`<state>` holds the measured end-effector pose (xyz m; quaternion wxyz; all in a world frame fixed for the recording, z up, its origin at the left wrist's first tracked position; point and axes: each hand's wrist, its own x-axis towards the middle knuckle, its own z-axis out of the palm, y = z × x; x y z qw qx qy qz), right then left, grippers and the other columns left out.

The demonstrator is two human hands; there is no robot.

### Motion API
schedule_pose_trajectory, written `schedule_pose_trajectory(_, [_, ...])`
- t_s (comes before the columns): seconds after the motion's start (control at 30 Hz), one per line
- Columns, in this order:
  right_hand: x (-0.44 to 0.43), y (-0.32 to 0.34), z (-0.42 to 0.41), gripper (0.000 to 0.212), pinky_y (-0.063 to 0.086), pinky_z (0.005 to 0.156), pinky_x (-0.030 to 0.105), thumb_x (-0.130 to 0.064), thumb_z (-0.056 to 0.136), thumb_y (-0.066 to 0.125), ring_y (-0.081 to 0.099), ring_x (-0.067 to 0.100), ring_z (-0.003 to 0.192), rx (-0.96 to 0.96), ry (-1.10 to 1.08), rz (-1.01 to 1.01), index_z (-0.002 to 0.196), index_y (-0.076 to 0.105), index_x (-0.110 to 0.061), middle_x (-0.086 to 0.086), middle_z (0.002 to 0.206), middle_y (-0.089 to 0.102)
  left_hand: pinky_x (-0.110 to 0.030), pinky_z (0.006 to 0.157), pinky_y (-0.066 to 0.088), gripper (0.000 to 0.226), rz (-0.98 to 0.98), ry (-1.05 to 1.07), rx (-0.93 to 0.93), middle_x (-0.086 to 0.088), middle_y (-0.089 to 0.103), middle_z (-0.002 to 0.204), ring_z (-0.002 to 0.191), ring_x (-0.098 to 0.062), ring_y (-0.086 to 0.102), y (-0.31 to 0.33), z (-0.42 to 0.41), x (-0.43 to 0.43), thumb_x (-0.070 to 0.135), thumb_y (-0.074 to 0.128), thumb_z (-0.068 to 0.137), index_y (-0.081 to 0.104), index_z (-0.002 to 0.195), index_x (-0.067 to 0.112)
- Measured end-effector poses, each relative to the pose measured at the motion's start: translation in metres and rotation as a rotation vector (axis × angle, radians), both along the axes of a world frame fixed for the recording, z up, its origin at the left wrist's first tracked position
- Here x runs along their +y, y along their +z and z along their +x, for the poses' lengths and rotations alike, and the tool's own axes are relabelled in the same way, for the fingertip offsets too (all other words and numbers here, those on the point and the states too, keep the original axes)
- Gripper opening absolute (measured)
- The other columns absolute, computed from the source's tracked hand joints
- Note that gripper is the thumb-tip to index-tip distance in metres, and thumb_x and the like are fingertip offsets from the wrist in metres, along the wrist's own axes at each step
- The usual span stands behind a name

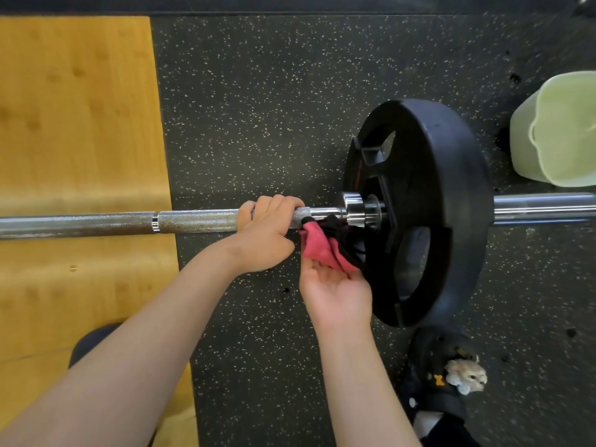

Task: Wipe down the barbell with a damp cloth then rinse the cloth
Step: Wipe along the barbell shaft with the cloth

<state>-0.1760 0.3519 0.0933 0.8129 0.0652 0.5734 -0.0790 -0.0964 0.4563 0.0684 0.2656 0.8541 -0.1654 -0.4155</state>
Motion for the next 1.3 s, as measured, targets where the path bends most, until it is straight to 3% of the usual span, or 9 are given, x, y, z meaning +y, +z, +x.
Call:
schedule_pose_trajectory(0.23, [-0.015,0.027,0.011,0.03,0.049,0.096,0.038,-0.015,0.097,0.044,0.061,0.026,0.108,-0.12,0.199,-0.17,0.121,0.061,-0.007,0.011,0.114,0.067,-0.018,0.084,0.01,0.064,0.017,0.049,0.062,0.008,0.037,0.111,0.115,-0.011,0.026,0.003,0.0,-0.001,0.005,0.056,0.075,0.036,0.131,0.028])
schedule_pose_trajectory(0.37, [-0.014,0.032,0.018,0.026,0.044,0.104,0.037,-0.018,0.102,0.041,0.056,0.028,0.12,-0.085,0.264,-0.18,0.106,0.065,-0.008,0.013,0.117,0.065,-0.019,0.102,0.008,0.061,-0.011,0.177,0.093,0.007,0.043,0.125,0.128,-0.014,0.028,0.008,-0.003,-0.001,0.01,0.059,0.081,0.042,0.137,0.029])
schedule_pose_trajectory(0.43, [-0.013,0.04,0.016,0.026,0.044,0.104,0.038,-0.022,0.102,0.044,0.059,0.027,0.119,-0.06,0.272,-0.192,0.105,0.065,-0.007,0.014,0.118,0.067,-0.032,0.115,0.014,0.054,-0.077,0.297,0.085,0.006,0.049,0.134,0.132,-0.015,0.032,0.015,-0.004,0.0,0.01,0.059,0.085,0.048,0.135,0.029])
schedule_pose_trajectory(0.53, [-0.011,0.047,0.01,0.03,0.047,0.101,0.039,-0.025,0.102,0.045,0.061,0.027,0.116,-0.042,0.269,-0.195,0.111,0.064,-0.004,0.016,0.116,0.068,-0.039,0.112,0.029,0.044,-0.201,0.417,0.103,0.011,0.054,0.131,0.129,-0.011,0.04,0.028,-0.012,0.004,0.011,0.057,0.089,0.056,0.128,0.032])
schedule_pose_trajectory(0.7, [-0.01,0.048,-0.005,0.028,0.05,0.099,0.043,-0.013,0.102,0.047,0.061,0.032,0.116,-0.035,0.34,-0.193,0.123,0.058,0.002,0.021,0.122,0.064,-0.012,0.099,0.034,0.042,-0.338,0.538,0.224,0.018,0.058,0.124,0.12,0.003,0.047,0.054,-0.032,0.002,0.006,0.052,0.091,0.058,0.124,0.03])
schedule_pose_trajectory(0.97, [-0.005,0.059,-0.02,0.032,0.05,0.097,0.043,0.004,0.093,0.051,0.061,0.035,0.115,-0.029,0.342,-0.185,0.125,0.056,0.006,0.023,0.124,0.061,-0.009,0.091,0.035,0.041,-0.217,0.568,0.279,0.018,0.049,0.135,0.112,0.002,0.049,0.058,-0.067,0.017,0.014,0.049,0.096,0.051,0.134,0.03])
schedule_pose_trajectory(1.07, [0.0,0.075,-0.023,0.019,0.053,0.092,0.044,0.004,0.091,0.052,0.067,0.031,0.102,-0.061,0.424,-0.214,0.106,0.062,0.002,0.019,0.11,0.067,-0.025,0.107,0.037,0.037,-0.292,0.645,0.293,0.013,0.058,0.128,0.118,0.001,0.051,0.07,-0.072,0.021,0.009,0.048,0.096,0.057,0.128,0.025])
schedule_pose_trajectory(1.2, [0.012,0.091,-0.025,0.025,0.047,0.102,0.042,0.002,0.092,0.052,0.059,0.032,0.118,-0.089,0.502,-0.229,0.116,0.06,0.003,0.021,0.125,0.061,-0.012,0.095,0.041,0.03,-0.406,0.765,0.304,0.013,0.064,0.118,0.108,0.005,0.057,0.101,-0.069,0.029,0.009,0.047,0.098,0.061,0.122,0.02])
schedule_pose_trajectory(1.3, [0.028,0.104,-0.025,0.027,0.046,0.103,0.037,-0.002,0.095,0.05,0.06,0.028,0.117,-0.124,0.585,-0.226,0.119,0.061,0.002,0.019,0.124,0.063,-0.017,0.094,0.044,0.025,-0.503,0.843,0.337,0.008,0.067,0.115,0.108,-0.003,0.06,0.119,-0.068,0.042,0.013,0.051,0.097,0.063,0.118,0.019])
